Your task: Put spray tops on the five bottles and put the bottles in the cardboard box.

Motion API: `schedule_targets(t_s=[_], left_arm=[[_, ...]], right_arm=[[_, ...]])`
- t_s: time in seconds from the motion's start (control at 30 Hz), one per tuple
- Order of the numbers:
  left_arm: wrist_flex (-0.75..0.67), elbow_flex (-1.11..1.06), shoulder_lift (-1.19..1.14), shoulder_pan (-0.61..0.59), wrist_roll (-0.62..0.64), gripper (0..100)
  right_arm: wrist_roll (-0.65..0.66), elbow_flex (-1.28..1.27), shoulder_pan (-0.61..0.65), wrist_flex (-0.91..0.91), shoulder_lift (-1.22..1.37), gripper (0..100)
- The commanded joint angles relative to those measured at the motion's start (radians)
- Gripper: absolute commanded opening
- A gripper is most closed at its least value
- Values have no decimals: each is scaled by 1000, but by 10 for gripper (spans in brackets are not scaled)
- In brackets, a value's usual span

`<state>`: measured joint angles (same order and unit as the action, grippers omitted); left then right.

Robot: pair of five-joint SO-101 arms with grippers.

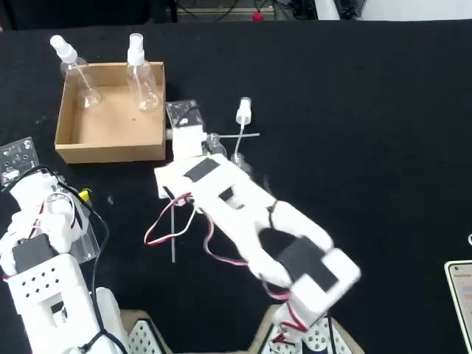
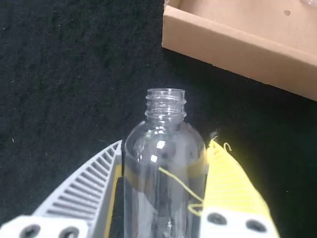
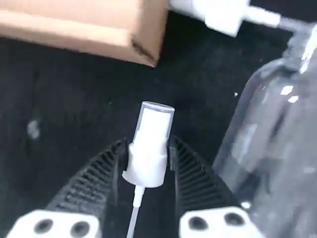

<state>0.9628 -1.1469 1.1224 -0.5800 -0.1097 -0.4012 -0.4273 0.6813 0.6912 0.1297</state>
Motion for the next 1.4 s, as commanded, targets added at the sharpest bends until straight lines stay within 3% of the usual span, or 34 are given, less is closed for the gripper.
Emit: schedule_targets(t_s=[0.0, 0.23, 0.43, 0.53, 0.67, 0.8, 0.97, 1.23, 1.37], left_arm=[[-21, 70, 17, -7, 5, 180], [-21, 68, 17, -5, 5, 180], [-21, 70, 17, -8, 5, 180], [-23, 71, 17, -8, 5, 180], [-23, 71, 17, -8, 5, 180], [-23, 71, 17, -8, 5, 180], [-23, 71, 17, -8, 5, 180], [-23, 71, 17, -8, 5, 180], [-23, 71, 17, -8, 3, 180]], right_arm=[[164, 18, -31, 103, -216, 44], [417, 87, -137, 394, -522, 43], [651, 108, -474, 603, -622, 44], [763, 18, -658, 562, -593, 44], [850, -170, -792, 342, -518, 45], [905, -286, -804, 172, -432, 46], [905, -246, -798, 130, -340, 47], [905, -61, -735, 160, -101, 51], [898, 93, -720, 347, -12, 162]])
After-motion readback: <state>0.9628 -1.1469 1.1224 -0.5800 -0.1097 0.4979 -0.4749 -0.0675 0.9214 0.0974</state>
